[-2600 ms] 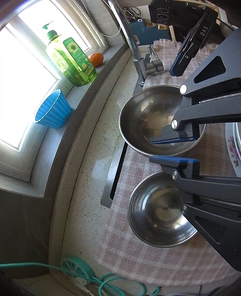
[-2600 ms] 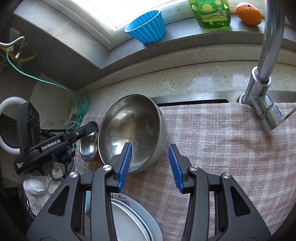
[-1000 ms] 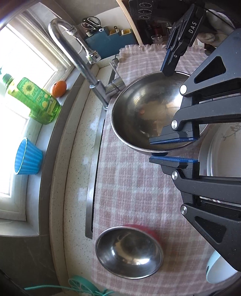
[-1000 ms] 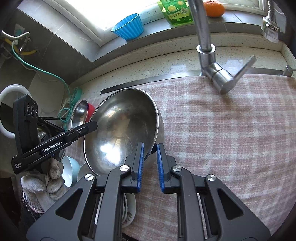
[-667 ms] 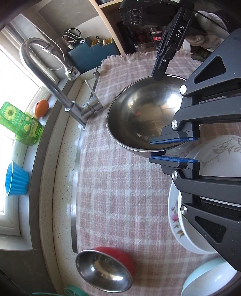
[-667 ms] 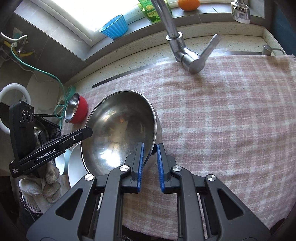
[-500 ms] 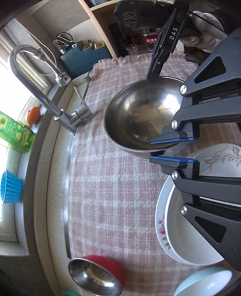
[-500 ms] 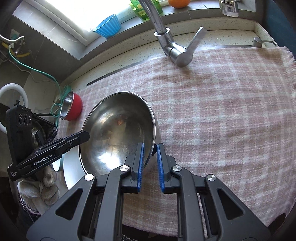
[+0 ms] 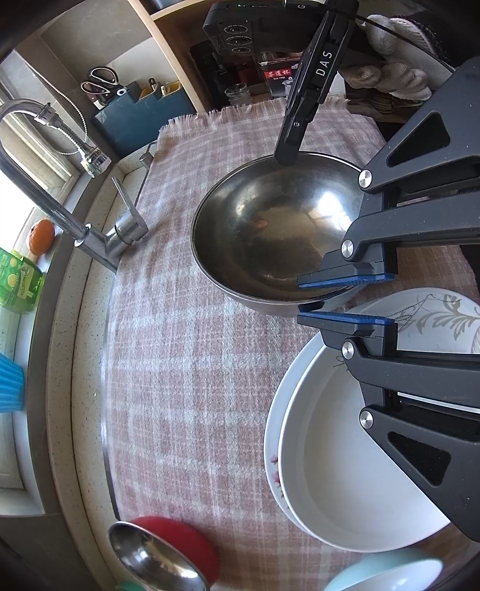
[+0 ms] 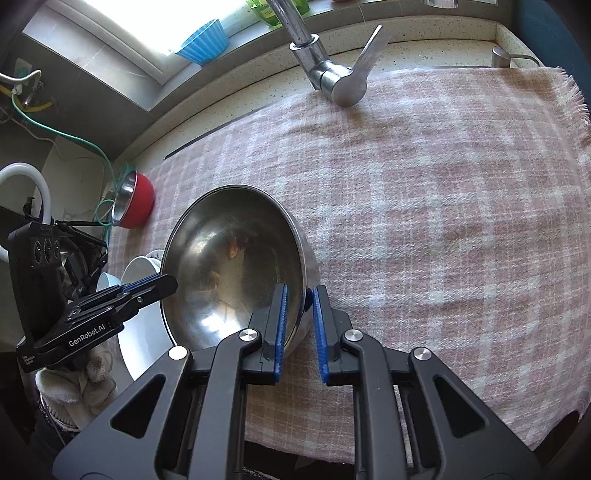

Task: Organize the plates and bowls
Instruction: 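Carry the plain steel bowl with the right gripper beside the plate stack, then open the right gripper to release the plain steel bowl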

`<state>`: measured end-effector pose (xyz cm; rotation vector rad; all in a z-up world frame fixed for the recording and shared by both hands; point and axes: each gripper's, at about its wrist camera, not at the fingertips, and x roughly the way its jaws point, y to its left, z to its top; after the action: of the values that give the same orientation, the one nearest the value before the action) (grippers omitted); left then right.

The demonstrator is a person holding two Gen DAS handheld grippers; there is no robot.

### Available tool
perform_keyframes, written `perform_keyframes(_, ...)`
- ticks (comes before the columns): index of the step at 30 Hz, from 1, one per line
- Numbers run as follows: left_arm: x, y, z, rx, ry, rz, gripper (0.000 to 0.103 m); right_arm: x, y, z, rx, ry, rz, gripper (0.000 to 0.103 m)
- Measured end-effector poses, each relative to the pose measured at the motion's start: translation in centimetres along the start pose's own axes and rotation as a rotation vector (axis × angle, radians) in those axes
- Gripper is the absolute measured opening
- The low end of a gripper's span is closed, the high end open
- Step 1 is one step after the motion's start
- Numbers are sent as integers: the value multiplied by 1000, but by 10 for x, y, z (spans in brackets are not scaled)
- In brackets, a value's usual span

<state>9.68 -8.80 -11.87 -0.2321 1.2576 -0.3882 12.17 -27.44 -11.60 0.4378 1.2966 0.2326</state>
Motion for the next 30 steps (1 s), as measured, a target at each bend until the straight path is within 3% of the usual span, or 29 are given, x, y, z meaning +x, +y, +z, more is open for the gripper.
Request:
perform_keyframes(15, -6, 1, -2, 8, -16, 9, 12, -5, 6, 0, -16, -25, -23, 17)
perform_keyframes(18, -10, 4, -1, 0, -33, 19, 12, -10, 7, 1, -16, -50, -31, 30)
perform_keyframes(26, -40, 18, -1, -38, -102, 5, 12, -29, 27, 5, -61, -126, -35, 34)
perform_keyframes(30, -61, 28, -4, -58, -152, 4, 12, -38, 50, 6, -117, -180, -29, 49)
